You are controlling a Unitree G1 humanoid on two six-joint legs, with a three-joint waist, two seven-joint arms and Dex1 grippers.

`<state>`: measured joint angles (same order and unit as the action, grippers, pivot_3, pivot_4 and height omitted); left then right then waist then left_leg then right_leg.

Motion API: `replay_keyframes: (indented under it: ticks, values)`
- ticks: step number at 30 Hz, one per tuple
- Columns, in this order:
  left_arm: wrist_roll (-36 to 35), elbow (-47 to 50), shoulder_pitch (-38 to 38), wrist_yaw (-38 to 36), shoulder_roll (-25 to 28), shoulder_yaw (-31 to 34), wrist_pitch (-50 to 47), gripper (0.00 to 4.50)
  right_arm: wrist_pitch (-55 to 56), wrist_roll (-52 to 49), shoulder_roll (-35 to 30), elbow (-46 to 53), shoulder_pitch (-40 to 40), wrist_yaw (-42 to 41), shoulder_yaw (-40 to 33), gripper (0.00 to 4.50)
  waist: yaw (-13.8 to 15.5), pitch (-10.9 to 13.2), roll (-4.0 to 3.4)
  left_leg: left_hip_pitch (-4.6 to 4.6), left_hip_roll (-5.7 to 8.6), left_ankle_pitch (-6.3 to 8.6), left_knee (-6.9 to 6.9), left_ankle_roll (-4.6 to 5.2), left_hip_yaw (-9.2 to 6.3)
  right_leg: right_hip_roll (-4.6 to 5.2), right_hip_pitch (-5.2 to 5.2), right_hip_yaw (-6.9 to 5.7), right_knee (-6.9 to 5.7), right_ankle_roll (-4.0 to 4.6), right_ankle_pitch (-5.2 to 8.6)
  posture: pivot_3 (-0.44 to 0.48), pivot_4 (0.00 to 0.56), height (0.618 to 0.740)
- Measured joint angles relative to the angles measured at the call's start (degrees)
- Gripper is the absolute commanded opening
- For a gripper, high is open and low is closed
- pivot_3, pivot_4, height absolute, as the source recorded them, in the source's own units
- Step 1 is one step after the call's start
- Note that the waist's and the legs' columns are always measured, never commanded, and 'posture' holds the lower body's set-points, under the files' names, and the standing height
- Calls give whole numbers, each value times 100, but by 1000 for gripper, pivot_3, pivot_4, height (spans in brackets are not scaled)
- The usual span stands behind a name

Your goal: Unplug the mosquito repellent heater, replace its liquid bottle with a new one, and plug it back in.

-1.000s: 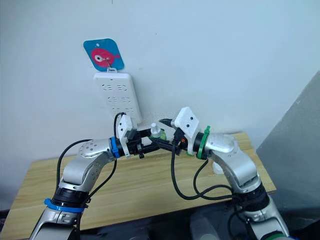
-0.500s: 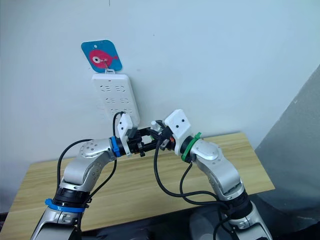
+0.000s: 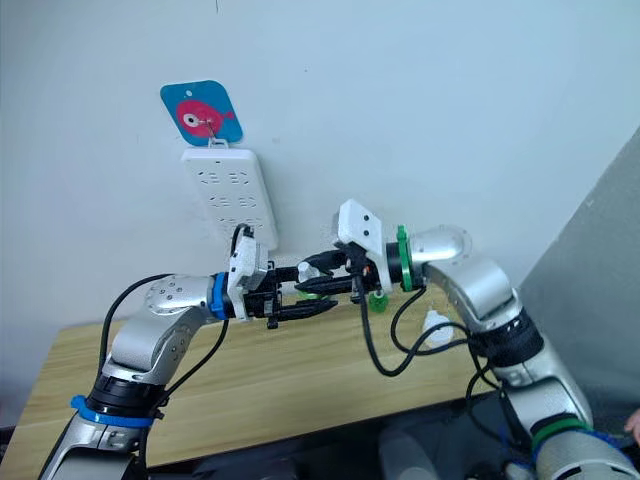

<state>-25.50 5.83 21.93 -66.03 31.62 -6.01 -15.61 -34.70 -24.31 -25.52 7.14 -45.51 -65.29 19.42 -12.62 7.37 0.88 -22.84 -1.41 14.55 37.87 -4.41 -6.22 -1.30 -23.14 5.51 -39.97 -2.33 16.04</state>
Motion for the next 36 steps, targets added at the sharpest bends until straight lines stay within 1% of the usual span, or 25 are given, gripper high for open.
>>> replay_keyframes:
  ticks: [2, 4, 6, 8, 10, 12, 16, 18, 21, 26, 31, 34, 36]
  values:
    - [4, -15, -95, 15, 81, 29, -8, 2294, -64, -59, -98, -150, -49, -250, -5, 2806, 0, 0, 0, -1, 0, 0, 0, 0, 0, 0, 0, 1, -1, 0, 0, -173, 61, 736]
    - [1, -15, -159, 46, 85, 62, -34, 2294, -68, -51, -111, -209, -46, -248, -32, 3518, 4, 0, 0, -1, 0, 0, 1, 0, 1, 1, -1, 2, -1, 0, 0, -174, 62, 736]
    - [-13, 12, -176, 103, 72, 72, -77, 2294, -65, -17, -82, -149, -8, -57, -97, 3531, 8, 0, 0, -1, 0, 0, 2, 0, 1, 1, -1, 2, -1, 0, 0, -173, 63, 736]
    - [-23, 42, -225, 193, 68, 86, -153, 2294, -66, 48, -10, 83, 207, 404, -359, 3531, 17, 0, 0, -3, 0, 0, 1, 0, 0, 2, -1, 2, -2, -1, 0, -172, 65, 736]
    - [-22, 47, -302, 285, 68, 98, -184, 2294, -125, 59, 44, 515, 607, 908, -612, 3531, 32, 0, 0, -4, 0, 0, 0, 0, -1, 2, -2, 2, -1, -2, 1, -177, 67, 736]
    - [-22, 40, -345, 350, 67, 129, -239, 2294, -277, 65, 163, 1045, 1063, 1396, -710, 3531, 34, 0, 0, -5, -1, 0, -1, 0, 0, 1, -4, 3, -2, -2, 2, -177, 67, 736]
    - [-24, 32, -325, 426, 67, 172, -316, 2294, -513, 115, 481, 1945, 1694, 2195, -555, 3531, 35, 0, 0, -1, -1, 0, 2, -1, 5, -2, -4, 8, -6, -2, 2, -185, 70, 736]
    - [-26, 24, -288, 427, 65, 172, -355, 2294, -545, 255, 683, 2090, 1770, 2522, -374, 3531, 30, 0, 0, 1, -1, 0, 3, -1, 5, -3, -3, 8, -6, -2, 2, -194, 69, 736]
    - [-26, 13, -195, 417, 59, 174, -374, 2294, -520, 542, 923, 1997, 1737, 2930, -136, 3531, 30, 0, 0, 0, 0, 0, 2, -1, 5, -4, -3, 7, -5, -2, 2, -194, 69, 736]
    - [-21, -1, -170, 415, 56, 174, -373, 2294, -317, 960, 1153, 1378, 1581, 3235, 34, 3531, 25, 0, -1, -1, 0, 0, 0, -1, 5, -3, -3, 7, -3, -1, 2, -187, 69, 736]
    - [-15, -16, -190, 424, 56, 178, -364, 2294, -182, 981, 1322, 1069, 1501, 3298, 83, 3531, 16, 0, -1, -1, -1, 0, -1, -1, 3, -3, -3, 6, -3, -1, 2, -180, 67, 736]
    - [-15, 3, -244, 424, 56, 177, -343, 2294, -183, 919, 1234, 1079, 1504, 3202, 73, 3531, 27, 0, -1, -2, 0, 0, 0, -1, 3, -2, -3, 6, -3, -1, 2, -178, 66, 736]
    - [-14, 19, -285, 431, 56, 177, -310, 2294, -233, 748, 949, 1224, 1547, 2980, -18, 3531, 49, 0, 0, -2, 0, 0, 0, -1, 3, -2, -3, 6, -2, -1, 2, -179, 67, 736]
